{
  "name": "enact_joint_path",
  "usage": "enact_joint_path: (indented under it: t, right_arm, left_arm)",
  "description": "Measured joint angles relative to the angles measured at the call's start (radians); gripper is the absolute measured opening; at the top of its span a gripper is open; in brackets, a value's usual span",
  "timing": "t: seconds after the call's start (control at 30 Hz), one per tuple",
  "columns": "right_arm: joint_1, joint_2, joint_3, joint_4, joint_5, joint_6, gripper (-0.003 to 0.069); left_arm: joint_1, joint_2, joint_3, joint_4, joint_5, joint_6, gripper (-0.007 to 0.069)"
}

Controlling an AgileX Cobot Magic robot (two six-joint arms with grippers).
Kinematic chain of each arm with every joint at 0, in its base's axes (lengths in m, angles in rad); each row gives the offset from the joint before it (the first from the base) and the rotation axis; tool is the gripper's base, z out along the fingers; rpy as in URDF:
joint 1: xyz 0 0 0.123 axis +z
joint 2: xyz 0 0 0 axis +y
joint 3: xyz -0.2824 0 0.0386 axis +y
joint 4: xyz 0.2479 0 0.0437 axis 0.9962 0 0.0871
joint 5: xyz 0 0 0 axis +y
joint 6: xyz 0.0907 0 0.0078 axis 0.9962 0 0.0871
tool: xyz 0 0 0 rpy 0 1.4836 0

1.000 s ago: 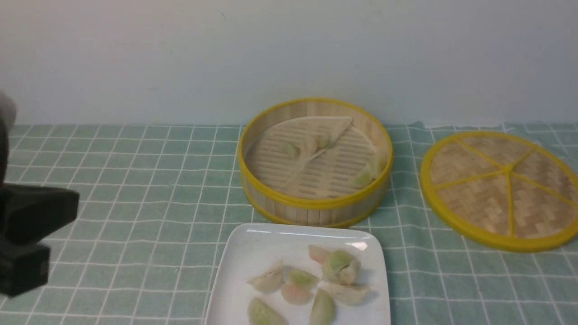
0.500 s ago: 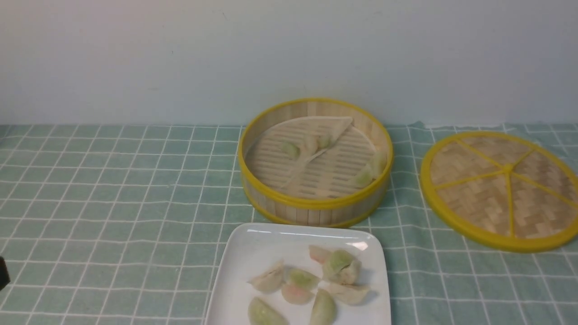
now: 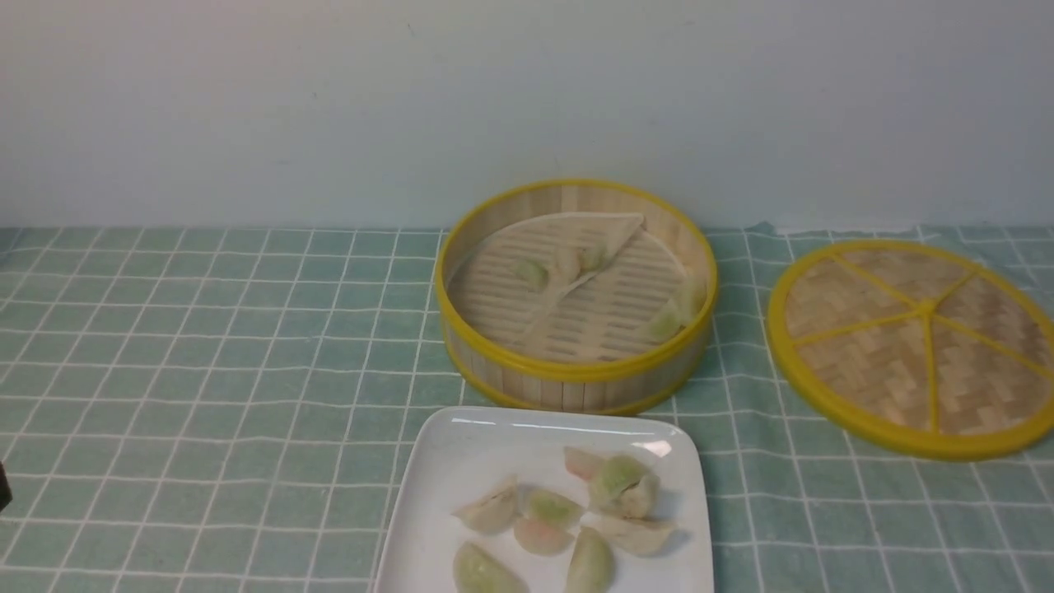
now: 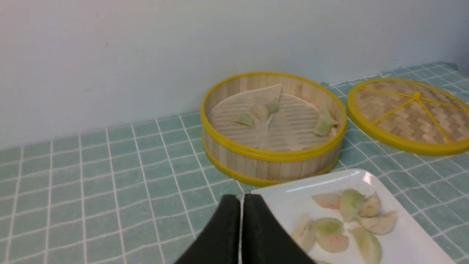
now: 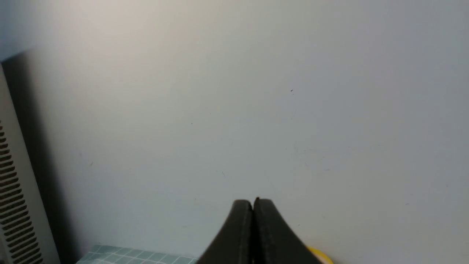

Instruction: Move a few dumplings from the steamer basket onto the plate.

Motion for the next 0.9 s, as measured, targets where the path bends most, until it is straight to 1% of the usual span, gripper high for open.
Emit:
enact_joint_path:
  t: [0.03, 0.07, 0.13, 0.23, 0.27, 0.33, 0.43, 0.57, 0.9]
  right_arm:
    - [0.000, 0.000, 0.000, 0.000, 0.000, 0.000, -0.0015]
    - [0.000, 0.000, 0.000, 0.000, 0.000, 0.000, -0.0015]
    - [0.000, 0.000, 0.000, 0.000, 0.000, 0.000, -0.0015]
    - [0.000, 0.000, 0.000, 0.000, 0.000, 0.000, -0.0015]
    - [0.000, 0.000, 0.000, 0.000, 0.000, 0.000, -0.0015]
    - [0.000, 0.000, 0.000, 0.000, 0.000, 0.000, -0.0015]
    - [0.000, 0.000, 0.000, 0.000, 0.000, 0.000, -0.0015]
    - [0.000, 0.000, 0.000, 0.000, 0.001, 0.000, -0.0015]
    - [0.000, 0.000, 0.000, -0.003, 0.001, 0.001, -0.0015]
  left_arm:
    - [0.002, -0.003, 0.000, 0.000, 0.000, 0.004, -0.0006]
    - [0.031, -0.027, 0.073, -0.006, -0.074, 0.053, -0.0006]
    - [0.073, -0.068, 0.150, -0.022, -0.136, 0.089, -0.0006]
    - [0.168, -0.151, 0.305, -0.070, -0.235, 0.146, -0.0006]
    - [0.181, -0.157, 0.326, -0.075, -0.247, 0.151, -0.0006]
    - [0.253, -0.223, 0.452, -0.090, -0.298, 0.164, -0.0006]
    - [0.297, -0.236, 0.557, -0.093, -0.309, 0.164, -0.0006]
    - [0.309, -0.237, 0.583, -0.092, -0.260, 0.164, -0.0006]
    - [0.309, -0.237, 0.583, -0.092, -0.260, 0.164, -0.0006]
